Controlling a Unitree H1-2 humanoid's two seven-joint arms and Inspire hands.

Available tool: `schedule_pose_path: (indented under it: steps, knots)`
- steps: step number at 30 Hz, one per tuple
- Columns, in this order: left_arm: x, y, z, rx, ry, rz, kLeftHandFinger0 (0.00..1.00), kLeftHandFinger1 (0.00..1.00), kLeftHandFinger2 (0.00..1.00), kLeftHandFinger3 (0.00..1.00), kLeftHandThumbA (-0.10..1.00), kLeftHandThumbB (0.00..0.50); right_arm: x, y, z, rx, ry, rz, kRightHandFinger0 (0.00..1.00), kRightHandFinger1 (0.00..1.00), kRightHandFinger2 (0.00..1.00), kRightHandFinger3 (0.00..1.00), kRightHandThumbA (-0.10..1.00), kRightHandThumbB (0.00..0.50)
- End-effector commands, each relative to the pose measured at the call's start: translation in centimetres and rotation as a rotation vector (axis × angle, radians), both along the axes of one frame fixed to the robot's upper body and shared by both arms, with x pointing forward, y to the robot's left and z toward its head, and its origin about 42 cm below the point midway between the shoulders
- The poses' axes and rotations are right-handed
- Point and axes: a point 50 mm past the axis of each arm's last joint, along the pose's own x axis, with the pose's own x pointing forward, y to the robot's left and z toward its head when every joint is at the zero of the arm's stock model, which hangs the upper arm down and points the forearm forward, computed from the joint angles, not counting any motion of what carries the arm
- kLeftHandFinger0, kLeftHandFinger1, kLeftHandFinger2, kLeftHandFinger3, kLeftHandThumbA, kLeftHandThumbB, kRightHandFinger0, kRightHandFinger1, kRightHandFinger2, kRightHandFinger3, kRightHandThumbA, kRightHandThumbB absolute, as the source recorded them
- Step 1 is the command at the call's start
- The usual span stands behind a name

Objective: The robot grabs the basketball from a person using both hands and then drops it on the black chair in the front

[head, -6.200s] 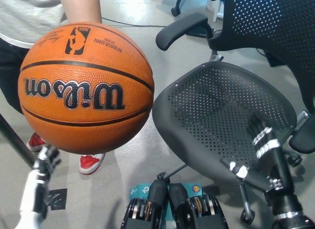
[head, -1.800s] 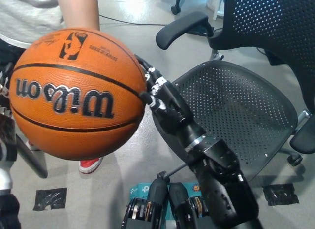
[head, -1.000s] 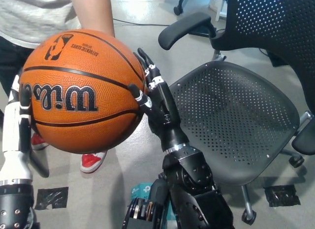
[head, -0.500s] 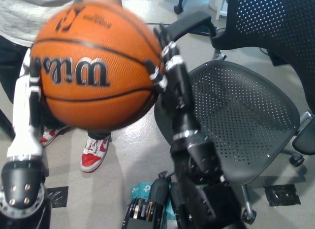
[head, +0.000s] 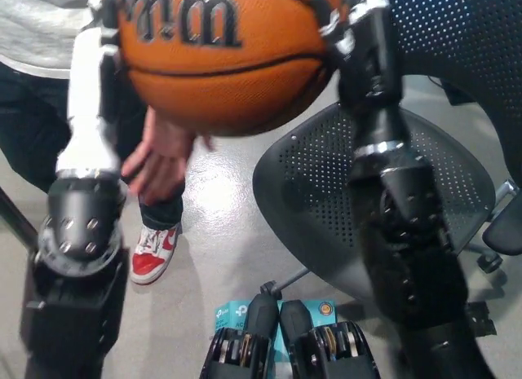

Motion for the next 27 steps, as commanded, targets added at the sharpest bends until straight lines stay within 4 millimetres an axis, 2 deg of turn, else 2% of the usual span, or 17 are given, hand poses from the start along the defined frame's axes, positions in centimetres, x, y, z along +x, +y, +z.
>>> schedule_pose_path:
  steps: [1,3,5,7,10,11,12,15,20,22,24,25,27]
  knots:
    - [0.9,-9.5,4.4,0.159,-0.097,-0.323,1.00,1.00,1.00,1.00,1.00,0.132,-0.8,4.4,5.1,-0.121,-0.058,0.134,1.00,1.00,1.00,1.00,1.00,0.231]
    - [2.2,-11.3,4.6,0.151,-0.046,-0.346,1.00,1.00,1.00,1.00,1.00,0.183,0.0,2.8,5.1,-0.083,-0.034,0.093,1.00,1.00,1.00,1.00,1.00,0.232]
    - [3.4,-12.9,4.5,0.157,-0.011,-0.378,1.00,1.00,1.00,1.00,1.00,0.197,0.9,1.1,4.7,-0.092,-0.005,0.072,1.00,1.00,1.00,1.00,1.00,0.231]
    - [4.7,-14.9,4.2,0.199,0.046,-0.415,1.00,1.00,1.00,1.00,1.00,0.185,1.8,-0.9,4.1,-0.083,0.054,0.053,1.00,1.00,1.00,1.00,1.00,0.211]
    - [6.0,-16.6,3.8,0.203,0.059,-0.439,1.00,1.00,1.00,1.00,1.00,0.147,2.9,-2.6,3.5,-0.050,0.107,0.036,1.00,1.00,1.00,1.00,1.00,0.227]
    - [6.7,-17.5,3.4,0.204,0.075,-0.452,1.00,1.00,1.00,1.00,1.00,0.147,3.4,-3.4,3.1,-0.027,0.135,0.031,1.00,1.00,1.00,1.00,1.00,0.229]
    - [7.3,-18.6,3.2,0.217,0.102,-0.454,1.00,1.00,1.00,1.00,1.00,0.170,3.9,-4.3,2.8,0.012,0.152,0.019,1.00,1.00,1.00,1.00,1.00,0.217]
    - [8.6,-21.4,2.8,0.227,0.165,-0.483,1.00,1.00,1.00,1.00,1.00,0.144,5.2,-7.0,1.7,0.051,0.216,-0.022,1.00,1.00,1.00,1.00,1.00,0.224]
    - [9.7,-24.2,2.1,0.232,0.236,-0.505,1.00,1.00,1.00,1.00,1.00,0.131,6.2,-9.6,0.5,0.082,0.273,-0.065,1.00,1.00,1.00,1.00,1.00,0.232]
    - [10.1,-25.7,2.0,0.249,0.260,-0.517,1.00,1.00,1.00,1.00,1.00,0.125,6.7,-11.0,0.2,0.133,0.280,-0.080,1.00,1.00,1.00,1.00,1.00,0.197]
    - [10.4,-26.3,2.0,0.263,0.271,-0.524,1.00,1.00,1.00,1.00,1.00,0.145,7.0,-11.7,0.1,0.147,0.279,-0.090,1.00,1.00,1.00,1.00,1.00,0.185]
    - [10.5,-26.8,1.9,0.270,0.284,-0.528,1.00,1.00,1.00,1.00,1.00,0.176,7.0,-12.2,0.0,0.162,0.289,-0.085,1.00,1.00,1.00,1.00,1.00,0.201]
    - [10.5,-27.4,2.0,0.289,0.299,-0.526,1.00,1.00,1.00,1.00,1.00,0.187,7.3,-12.8,-0.2,0.161,0.290,-0.096,1.00,1.00,1.00,1.00,1.00,0.213]
